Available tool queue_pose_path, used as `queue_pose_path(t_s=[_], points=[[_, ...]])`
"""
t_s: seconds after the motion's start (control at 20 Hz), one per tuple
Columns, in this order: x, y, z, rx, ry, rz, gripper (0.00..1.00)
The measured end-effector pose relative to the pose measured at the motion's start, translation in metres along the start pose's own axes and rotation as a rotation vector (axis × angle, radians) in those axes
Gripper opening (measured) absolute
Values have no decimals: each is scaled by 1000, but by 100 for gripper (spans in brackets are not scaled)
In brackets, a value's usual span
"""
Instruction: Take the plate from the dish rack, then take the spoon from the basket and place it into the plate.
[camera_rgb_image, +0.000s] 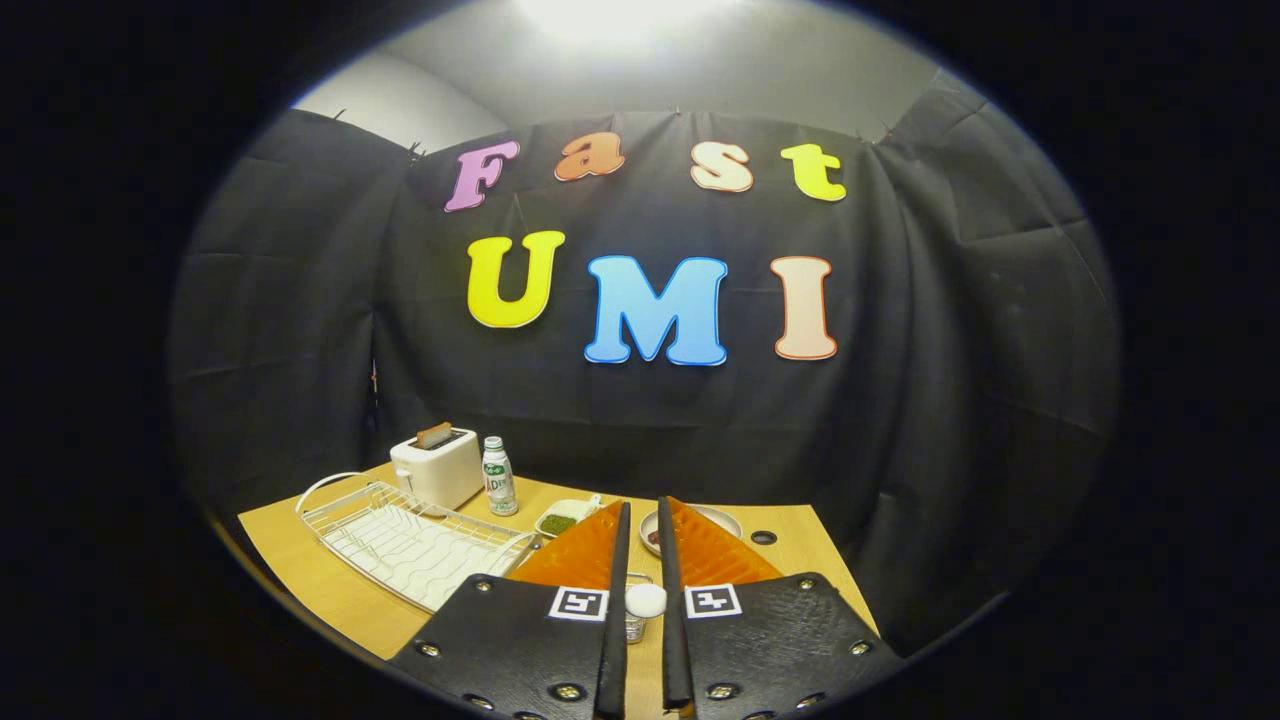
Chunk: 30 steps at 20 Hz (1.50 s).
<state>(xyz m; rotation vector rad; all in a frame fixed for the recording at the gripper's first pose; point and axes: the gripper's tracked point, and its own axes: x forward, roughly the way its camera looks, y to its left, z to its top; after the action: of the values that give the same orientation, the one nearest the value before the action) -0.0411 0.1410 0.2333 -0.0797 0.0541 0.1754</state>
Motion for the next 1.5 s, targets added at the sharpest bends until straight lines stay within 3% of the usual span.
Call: queue_pose_path(t_s=[0.4, 1.0, 1.5], points=[[-29, 67, -60, 82, 161, 112, 14], [-15, 140, -122, -19, 340, 295, 14], [1, 186, -159, -115, 414, 411, 14]])
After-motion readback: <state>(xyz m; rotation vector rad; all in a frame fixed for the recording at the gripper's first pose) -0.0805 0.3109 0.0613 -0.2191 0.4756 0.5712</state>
